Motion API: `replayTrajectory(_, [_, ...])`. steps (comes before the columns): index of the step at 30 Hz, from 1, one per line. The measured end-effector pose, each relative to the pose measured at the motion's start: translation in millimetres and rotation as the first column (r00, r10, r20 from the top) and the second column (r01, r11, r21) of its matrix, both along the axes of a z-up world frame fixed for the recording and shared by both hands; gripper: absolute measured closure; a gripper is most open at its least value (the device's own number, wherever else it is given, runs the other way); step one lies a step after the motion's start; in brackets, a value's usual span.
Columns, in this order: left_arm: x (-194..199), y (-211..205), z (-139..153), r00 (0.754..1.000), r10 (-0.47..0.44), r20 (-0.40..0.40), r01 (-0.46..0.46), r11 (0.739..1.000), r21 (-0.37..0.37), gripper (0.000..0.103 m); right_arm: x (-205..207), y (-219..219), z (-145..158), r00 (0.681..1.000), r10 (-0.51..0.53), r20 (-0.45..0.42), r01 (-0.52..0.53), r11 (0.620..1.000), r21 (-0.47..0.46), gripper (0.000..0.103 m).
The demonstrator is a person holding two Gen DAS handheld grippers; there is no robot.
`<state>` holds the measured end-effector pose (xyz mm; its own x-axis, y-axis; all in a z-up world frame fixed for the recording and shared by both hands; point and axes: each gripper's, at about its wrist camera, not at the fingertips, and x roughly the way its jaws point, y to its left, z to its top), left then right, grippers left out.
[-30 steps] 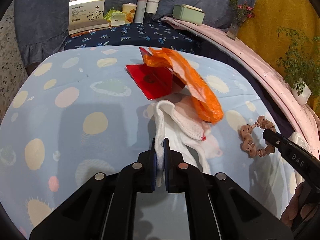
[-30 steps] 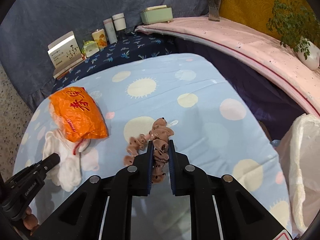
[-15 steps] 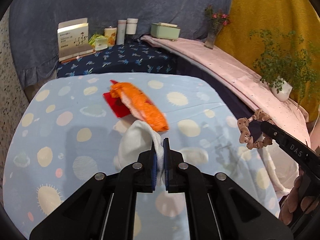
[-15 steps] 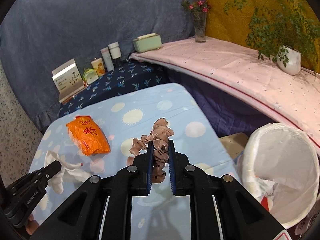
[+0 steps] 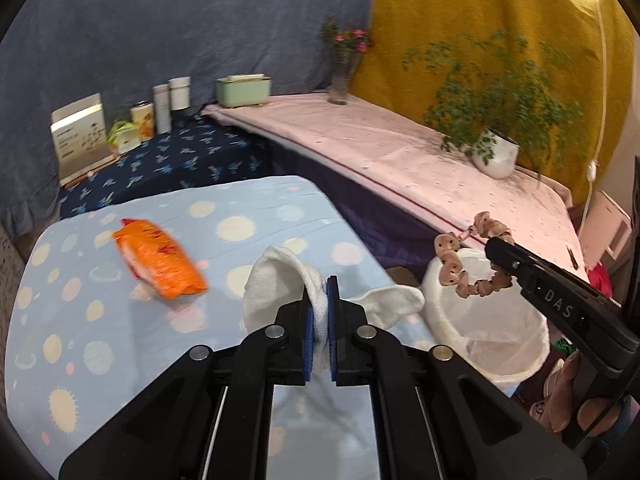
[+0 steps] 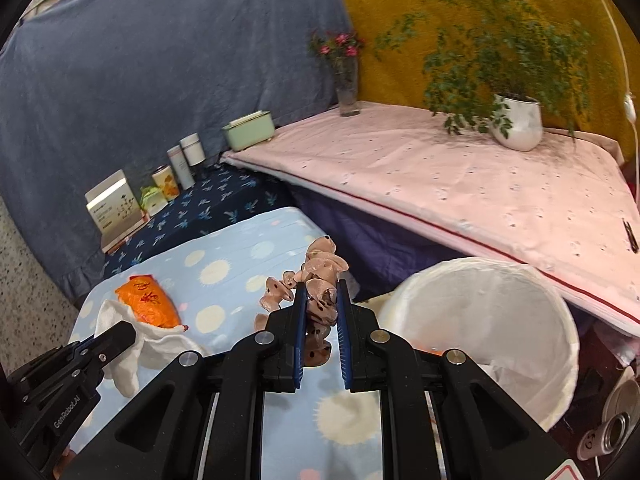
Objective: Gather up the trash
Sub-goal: 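Carry the scrunchie and white glove over the white bin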
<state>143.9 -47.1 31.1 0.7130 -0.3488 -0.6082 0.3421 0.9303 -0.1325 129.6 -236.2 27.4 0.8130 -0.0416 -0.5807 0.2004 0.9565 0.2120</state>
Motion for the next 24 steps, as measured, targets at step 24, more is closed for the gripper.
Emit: replayTrajectory(24, [-21, -162, 2, 0.967, -0.256, -0.005, 0.255, 0.965, 0.061, 0.098, -56, -126, -18, 0.979, -0.204, -0.023, 0.205, 0.978, 0.035, 0.089])
